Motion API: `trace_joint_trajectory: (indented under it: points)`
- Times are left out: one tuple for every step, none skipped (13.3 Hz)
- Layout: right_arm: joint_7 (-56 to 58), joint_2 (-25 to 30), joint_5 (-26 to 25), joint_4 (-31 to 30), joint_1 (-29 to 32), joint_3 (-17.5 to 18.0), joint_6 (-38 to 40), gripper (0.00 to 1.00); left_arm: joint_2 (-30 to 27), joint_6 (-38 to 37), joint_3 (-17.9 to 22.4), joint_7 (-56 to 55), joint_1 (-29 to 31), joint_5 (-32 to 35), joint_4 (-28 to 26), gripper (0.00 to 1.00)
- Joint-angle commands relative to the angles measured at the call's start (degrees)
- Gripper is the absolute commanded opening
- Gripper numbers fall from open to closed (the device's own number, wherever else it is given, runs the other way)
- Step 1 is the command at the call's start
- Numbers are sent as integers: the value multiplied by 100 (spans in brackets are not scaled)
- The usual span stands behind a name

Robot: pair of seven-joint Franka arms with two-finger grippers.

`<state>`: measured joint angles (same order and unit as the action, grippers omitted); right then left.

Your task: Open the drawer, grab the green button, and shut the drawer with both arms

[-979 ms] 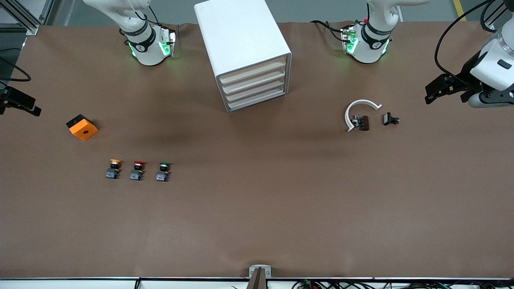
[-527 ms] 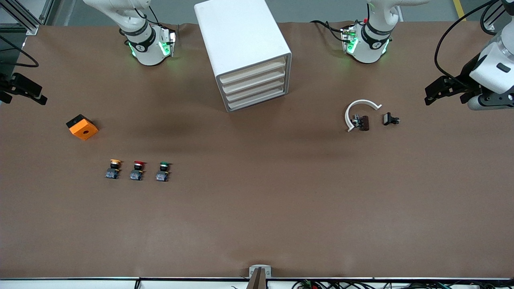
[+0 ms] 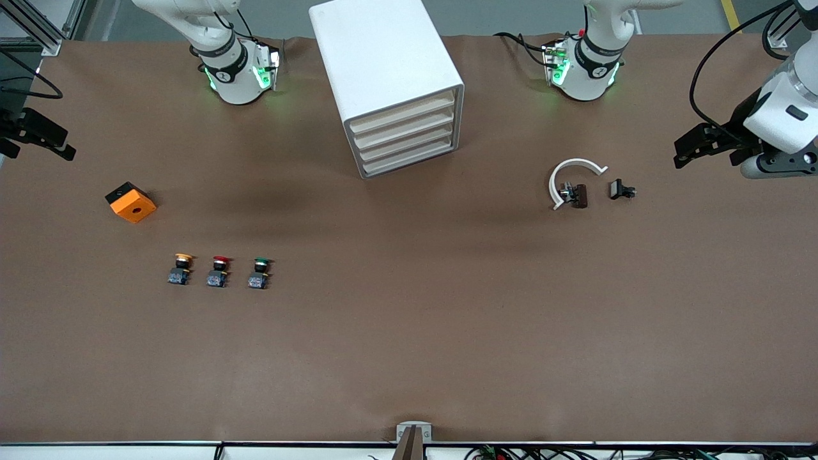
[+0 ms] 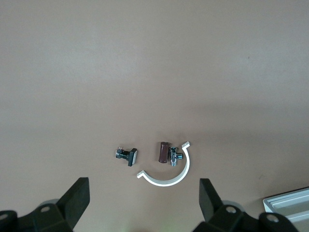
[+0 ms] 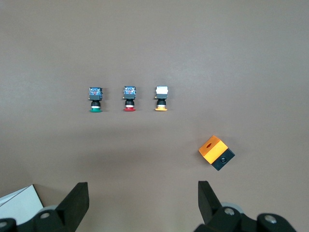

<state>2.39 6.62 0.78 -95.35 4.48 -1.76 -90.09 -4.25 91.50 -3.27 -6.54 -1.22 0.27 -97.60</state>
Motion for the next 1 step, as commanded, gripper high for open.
trace_joint_trajectory:
  points:
    - [-2,252,28,-221,-35,17,-44,100,56,-141,11,135,17,-80,153,100]
